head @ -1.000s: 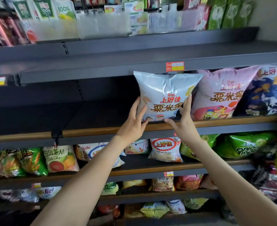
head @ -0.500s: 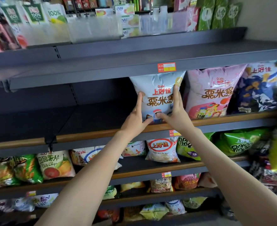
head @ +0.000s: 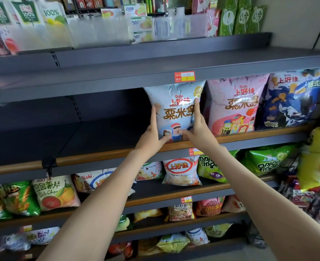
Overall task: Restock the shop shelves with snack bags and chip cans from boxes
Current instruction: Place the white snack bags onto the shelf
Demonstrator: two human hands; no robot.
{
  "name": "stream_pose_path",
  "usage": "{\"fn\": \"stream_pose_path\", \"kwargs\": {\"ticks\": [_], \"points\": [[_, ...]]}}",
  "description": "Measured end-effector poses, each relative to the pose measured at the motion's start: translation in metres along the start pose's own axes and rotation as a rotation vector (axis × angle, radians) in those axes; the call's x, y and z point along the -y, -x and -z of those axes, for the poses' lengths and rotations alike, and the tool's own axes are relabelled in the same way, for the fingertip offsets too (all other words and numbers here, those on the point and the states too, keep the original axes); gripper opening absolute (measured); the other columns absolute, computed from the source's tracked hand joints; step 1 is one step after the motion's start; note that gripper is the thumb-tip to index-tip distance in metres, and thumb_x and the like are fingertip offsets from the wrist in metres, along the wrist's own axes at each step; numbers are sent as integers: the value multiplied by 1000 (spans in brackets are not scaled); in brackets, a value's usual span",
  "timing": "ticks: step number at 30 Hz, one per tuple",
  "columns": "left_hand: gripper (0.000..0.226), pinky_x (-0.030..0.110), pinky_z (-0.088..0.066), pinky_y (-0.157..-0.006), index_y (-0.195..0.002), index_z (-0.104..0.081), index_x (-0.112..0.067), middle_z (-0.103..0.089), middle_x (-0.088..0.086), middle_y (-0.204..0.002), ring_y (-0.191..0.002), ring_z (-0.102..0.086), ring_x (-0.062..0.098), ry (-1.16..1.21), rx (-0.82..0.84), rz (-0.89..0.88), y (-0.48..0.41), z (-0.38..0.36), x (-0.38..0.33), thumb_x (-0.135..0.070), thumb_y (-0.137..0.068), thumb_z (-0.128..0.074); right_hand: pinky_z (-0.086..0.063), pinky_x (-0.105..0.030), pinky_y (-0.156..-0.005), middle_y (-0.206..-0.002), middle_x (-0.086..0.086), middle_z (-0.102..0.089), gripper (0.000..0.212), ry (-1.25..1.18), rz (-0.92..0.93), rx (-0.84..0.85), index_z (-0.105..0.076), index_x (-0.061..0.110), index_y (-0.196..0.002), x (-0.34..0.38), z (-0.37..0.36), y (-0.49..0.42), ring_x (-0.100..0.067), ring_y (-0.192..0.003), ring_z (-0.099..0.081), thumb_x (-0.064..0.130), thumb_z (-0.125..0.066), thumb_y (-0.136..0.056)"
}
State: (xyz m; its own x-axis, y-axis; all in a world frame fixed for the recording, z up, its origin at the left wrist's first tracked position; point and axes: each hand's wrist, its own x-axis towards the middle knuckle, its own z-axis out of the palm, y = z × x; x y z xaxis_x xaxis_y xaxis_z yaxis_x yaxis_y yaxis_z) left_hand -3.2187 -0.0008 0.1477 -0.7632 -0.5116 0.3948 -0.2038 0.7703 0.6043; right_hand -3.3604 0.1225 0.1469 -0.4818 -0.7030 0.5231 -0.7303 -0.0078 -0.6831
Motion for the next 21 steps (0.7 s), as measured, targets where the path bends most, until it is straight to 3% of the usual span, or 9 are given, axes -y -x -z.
{"fn": "stream_pose_path", "kwargs": {"ticks": [3,5,8,11,17,21], "points": [[109,38,-55,-90,-147,28,-35,-30,9,-156,-120,-58,24,-36,-2,8,-1,-4,0,-31,-92,-66,-38,-40,-111,-152,-12,-27,109,-20,-46,19,22,53,-138,2,0,1,-22,-135,-39,29,-71,-86],[108,36,-50,-95,-148,26,-33,-23,11,-158,-130,-50,26,-30,0,3,2,-4,-3,-33,-91,-66,-37,-50,-110,-154,-10,-25,110,7,-69,-8,22,52,-142,2,0,4,-25,-138,-35,39,-71,-84],[105,53,-31,-111,-153,10,-28,-8,23,-160,-144,-25,39,-353,-255,-67,8,-7,-5,-41,-86,-70,-23,-47,-115,-159,-13,-16,103,192,-58,-108,9,25,-152,3,-5,12,-33,-144,-19,35,-70,-86],[101,62,-22,-111,-153,-7,-18,-19,28,-156,-142,-25,44,-597,-354,-254,15,-16,-4,-36,-80,-74,-24,-45,-113,-155,-19,-22,84,288,-15,-215,-15,10,-153,5,-13,26,-35,-142,-21,26,-68,-89],[77,59,-27,-113,-151,-28,-17,-24,24,-154,-141,-22,38,-429,-327,-334,49,-35,6,-20,-85,-68,-28,-42,-106,-144,-19,-38,59,361,63,-287,-34,2,-141,11,-35,67,-36,-128,-34,6,-59,-87],[60,46,-41,-105,-148,-36,-15,-34,18,-150,-132,-41,37,-230,-209,-118,105,-45,29,-19,-93,-57,-20,-21,-106,-137,-16,-46,46,243,70,-79,-40,1,-136,24,-71,106,-29,-125,-38,14,-54,-94]]}}
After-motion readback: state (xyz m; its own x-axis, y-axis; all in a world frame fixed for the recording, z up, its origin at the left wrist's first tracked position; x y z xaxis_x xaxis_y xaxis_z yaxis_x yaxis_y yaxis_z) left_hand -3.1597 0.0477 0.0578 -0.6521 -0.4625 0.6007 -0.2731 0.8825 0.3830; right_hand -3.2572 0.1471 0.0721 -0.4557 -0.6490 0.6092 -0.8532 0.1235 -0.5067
